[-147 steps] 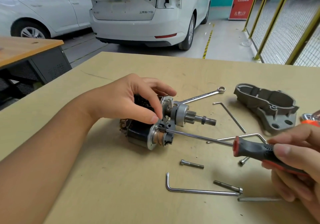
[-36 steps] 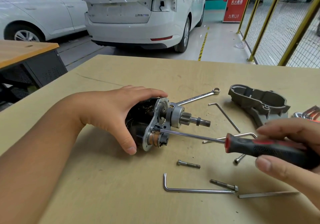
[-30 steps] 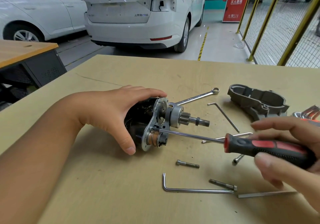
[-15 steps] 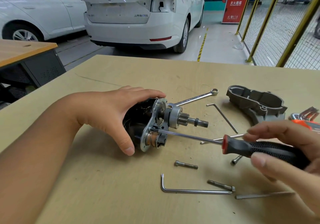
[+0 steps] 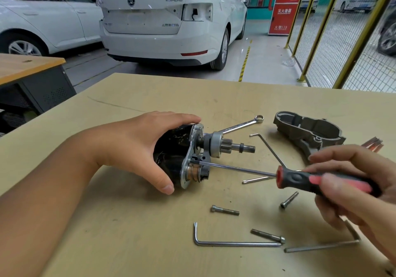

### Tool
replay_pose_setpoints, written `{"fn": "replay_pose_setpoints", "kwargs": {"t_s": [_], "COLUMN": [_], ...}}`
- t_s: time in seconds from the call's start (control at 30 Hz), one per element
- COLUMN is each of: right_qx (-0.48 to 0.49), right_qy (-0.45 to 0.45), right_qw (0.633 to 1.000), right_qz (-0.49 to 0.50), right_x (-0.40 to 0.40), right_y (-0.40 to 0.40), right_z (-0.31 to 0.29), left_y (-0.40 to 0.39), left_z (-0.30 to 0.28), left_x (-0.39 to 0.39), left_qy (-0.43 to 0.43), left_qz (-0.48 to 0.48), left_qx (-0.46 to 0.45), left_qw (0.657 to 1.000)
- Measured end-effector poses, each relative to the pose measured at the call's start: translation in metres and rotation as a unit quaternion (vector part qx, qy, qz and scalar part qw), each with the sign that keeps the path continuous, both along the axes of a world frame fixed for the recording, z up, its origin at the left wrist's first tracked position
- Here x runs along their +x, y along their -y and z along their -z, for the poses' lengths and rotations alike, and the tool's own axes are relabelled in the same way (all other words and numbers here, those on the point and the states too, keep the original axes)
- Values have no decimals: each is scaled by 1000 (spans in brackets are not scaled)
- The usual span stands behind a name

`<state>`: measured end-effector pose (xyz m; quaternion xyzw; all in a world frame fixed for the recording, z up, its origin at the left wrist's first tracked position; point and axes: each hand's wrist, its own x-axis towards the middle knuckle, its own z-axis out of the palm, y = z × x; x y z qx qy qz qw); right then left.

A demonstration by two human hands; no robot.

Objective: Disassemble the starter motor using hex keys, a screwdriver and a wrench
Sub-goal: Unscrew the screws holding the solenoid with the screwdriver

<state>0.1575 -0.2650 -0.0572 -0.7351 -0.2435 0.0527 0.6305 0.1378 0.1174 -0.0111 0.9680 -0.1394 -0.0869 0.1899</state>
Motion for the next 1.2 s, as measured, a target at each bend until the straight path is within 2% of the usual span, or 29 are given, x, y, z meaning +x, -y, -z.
{"fn": "replay_pose_setpoints", "kwargs": {"t_s": [0.07,0.4,0.5,0.67,0.9,1.2], "right_qx": [21,87,99,129,127,119], "right_qy": [-46,-89,-86,-105,-134,-113], "right_qw": [999,992,991,986,983,986], "right_qz": [-13,2,27,0,12,-7], "right_x": [-3,-1,-3,1,-4,0], "right_y": [-2,-4,-7,-4,-8,-1], "right_z": [7,11,11,13,12,15], "left_y": [-3,-5,-6,-8,1,5], "left_z": [2,5,3,0,-3,-2], "left_x": [1,3,3,1,-4,-5], "left_qy": [4,33,49,86,82,68], "left_qz": [16,38,70,80,92,101], "left_qx": [-20,-7,-46,-101,-76,-48], "left_qw": [1000,999,995,988,989,991]}}
